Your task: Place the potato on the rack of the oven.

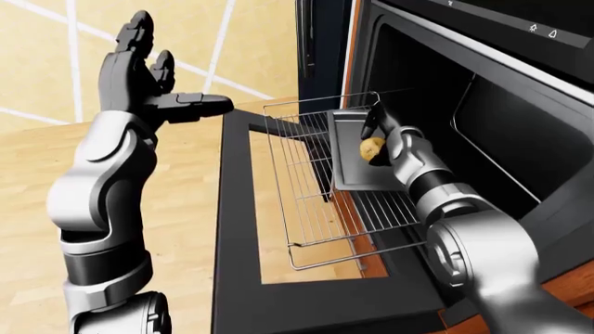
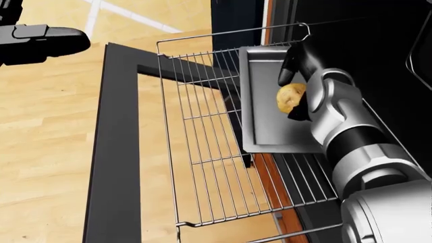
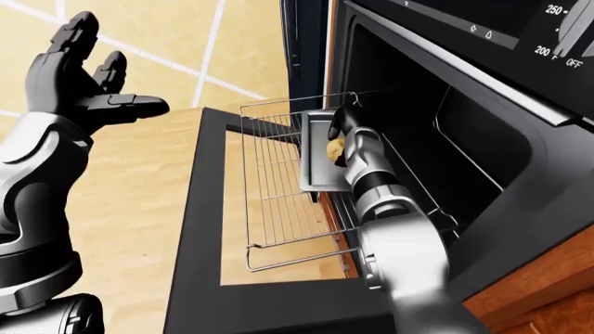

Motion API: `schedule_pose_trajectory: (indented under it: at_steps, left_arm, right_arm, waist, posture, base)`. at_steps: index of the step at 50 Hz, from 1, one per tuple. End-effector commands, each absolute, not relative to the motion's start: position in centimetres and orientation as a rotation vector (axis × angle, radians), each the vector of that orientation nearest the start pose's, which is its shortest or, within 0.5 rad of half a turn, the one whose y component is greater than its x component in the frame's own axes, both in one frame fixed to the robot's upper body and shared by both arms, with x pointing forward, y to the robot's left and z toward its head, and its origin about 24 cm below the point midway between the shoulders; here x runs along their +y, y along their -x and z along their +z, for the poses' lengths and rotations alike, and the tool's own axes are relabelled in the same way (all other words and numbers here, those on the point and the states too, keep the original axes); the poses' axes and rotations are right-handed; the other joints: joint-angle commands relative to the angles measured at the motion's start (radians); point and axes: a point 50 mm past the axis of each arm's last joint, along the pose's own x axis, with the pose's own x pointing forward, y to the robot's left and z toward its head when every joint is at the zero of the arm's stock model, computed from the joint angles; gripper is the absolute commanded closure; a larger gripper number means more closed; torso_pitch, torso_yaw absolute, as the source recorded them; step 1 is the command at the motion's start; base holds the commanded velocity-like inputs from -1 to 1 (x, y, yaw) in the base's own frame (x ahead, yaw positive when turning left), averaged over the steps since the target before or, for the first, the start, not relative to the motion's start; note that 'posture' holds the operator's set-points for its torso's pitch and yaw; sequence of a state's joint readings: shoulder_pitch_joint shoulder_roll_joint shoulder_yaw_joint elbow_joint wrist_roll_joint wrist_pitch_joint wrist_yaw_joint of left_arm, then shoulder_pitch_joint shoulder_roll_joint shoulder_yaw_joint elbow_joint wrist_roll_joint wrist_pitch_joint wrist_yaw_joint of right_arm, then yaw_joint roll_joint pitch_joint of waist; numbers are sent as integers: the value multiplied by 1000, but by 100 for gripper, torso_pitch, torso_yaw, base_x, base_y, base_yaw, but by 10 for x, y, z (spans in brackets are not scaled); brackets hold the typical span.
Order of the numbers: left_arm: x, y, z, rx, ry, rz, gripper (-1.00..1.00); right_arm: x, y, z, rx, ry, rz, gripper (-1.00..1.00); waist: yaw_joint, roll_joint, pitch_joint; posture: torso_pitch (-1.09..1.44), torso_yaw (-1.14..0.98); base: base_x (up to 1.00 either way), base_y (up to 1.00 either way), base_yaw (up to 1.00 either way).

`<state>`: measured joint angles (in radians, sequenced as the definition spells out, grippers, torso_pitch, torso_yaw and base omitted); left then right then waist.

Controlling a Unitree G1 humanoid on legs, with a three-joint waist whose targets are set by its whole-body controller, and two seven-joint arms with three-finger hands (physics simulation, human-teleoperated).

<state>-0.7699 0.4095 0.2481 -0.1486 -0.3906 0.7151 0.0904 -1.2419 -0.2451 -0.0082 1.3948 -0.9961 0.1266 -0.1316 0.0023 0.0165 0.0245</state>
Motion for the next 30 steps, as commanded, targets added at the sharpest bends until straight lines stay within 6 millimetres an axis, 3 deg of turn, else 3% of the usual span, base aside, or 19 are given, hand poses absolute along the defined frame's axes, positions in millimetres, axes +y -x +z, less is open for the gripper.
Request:
schedule_pose_trajectory:
  at_steps: [1,8,19,23,28,29,30]
  left_arm:
    - [210,-322,287,-352,42,39,-100]
    - [210,-323,287,-353,42,40,-100]
    - [210,-323,287,-352,41,38,-100]
    - [209,-322,287,-352,41,39,-100]
    - [209,-322,287,-353,41,39,-100]
    - [209,-322,287,-353,41,39,-100]
    - [209,-322,287,-353,41,39,-100]
  right_arm:
    - [-166,-430,190,59,1276,-158,67]
    - [-169,-429,186,72,1277,-160,70]
    - [-168,-428,179,83,1275,-151,54]
    - [-168,-428,175,87,1272,-147,23]
    - [-168,-427,172,90,1270,-145,13]
    - [-168,-427,172,93,1270,-143,-13]
    - [-168,-427,172,93,1270,-144,-25]
  waist:
    - [0,1,-33]
    - [1,1,-33]
    - [0,1,-30]
    - [-1,2,-29]
    - [-1,2,-29]
    - [-1,2,-29]
    - [-1,2,-28]
  posture:
    - [0,0]
    - [0,0]
    - [0,0]
    - [0,0]
    - [0,0]
    - [0,0]
    - [0,0]
  base:
    - [0,0,0]
    - [0,0,0]
    - [0,0,0]
    - [0,0,0]
    - [0,0,0]
    - [0,0,0]
    - [0,0,0]
